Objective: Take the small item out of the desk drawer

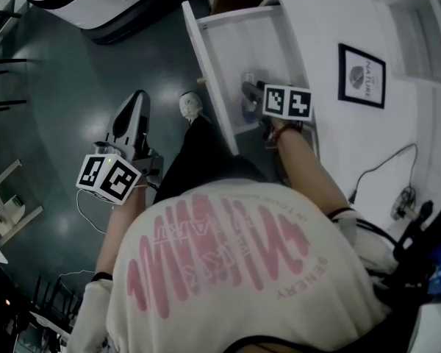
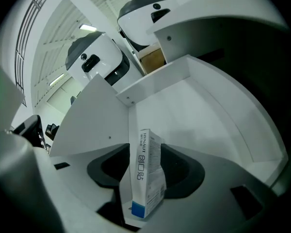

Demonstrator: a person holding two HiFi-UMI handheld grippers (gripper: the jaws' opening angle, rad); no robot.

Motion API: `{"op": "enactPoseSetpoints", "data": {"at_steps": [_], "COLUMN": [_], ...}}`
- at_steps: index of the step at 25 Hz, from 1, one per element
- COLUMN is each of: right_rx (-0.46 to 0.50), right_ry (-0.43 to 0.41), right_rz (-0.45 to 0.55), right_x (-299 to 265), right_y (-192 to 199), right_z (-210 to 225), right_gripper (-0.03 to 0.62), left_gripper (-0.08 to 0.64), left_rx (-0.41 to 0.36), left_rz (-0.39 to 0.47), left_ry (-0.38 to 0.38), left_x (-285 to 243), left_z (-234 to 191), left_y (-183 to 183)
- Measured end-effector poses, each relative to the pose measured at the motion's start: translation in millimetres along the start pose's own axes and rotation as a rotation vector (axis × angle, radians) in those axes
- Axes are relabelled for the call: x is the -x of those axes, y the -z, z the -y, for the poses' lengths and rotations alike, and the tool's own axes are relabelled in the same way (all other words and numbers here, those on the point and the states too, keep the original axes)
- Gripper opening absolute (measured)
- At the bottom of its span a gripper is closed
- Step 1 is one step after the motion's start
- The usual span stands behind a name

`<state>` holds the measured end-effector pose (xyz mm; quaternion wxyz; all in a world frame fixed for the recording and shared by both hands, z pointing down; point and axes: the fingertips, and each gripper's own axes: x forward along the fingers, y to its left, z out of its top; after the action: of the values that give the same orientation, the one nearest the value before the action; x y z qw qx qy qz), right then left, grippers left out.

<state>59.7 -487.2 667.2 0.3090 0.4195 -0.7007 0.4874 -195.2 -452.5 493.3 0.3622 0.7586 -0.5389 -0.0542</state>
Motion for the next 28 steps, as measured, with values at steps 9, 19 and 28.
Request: {"op": "enactPoseSetpoints", "data": {"at_steps": [9, 19, 28], "right_rx": [-0.036, 0.014, 0.030], "right_ry": [0.012, 0.034, 0.041], "right_rz": [-0.013, -0.047, -0.088], "right_x": [-12.7, -15.0, -11.6], "right_y": [-4.2, 0.2, 18.4], "right_z": [7.8, 2.4, -3.2], "right_gripper": [0.173, 0.181, 0.186], "left_gripper": [0.028, 0.028, 0.028], "left_rx": [0.015, 0.021, 0.022], "left_rz": [0.010, 0.032, 0.037], "left_ry": [-0.029, -0.047, -0.033], "left_x": [11.6, 23.3, 28.6], "left_z": [-15.7, -20.2, -13.4], "left_y": [3.5, 4.0, 2.1]}}
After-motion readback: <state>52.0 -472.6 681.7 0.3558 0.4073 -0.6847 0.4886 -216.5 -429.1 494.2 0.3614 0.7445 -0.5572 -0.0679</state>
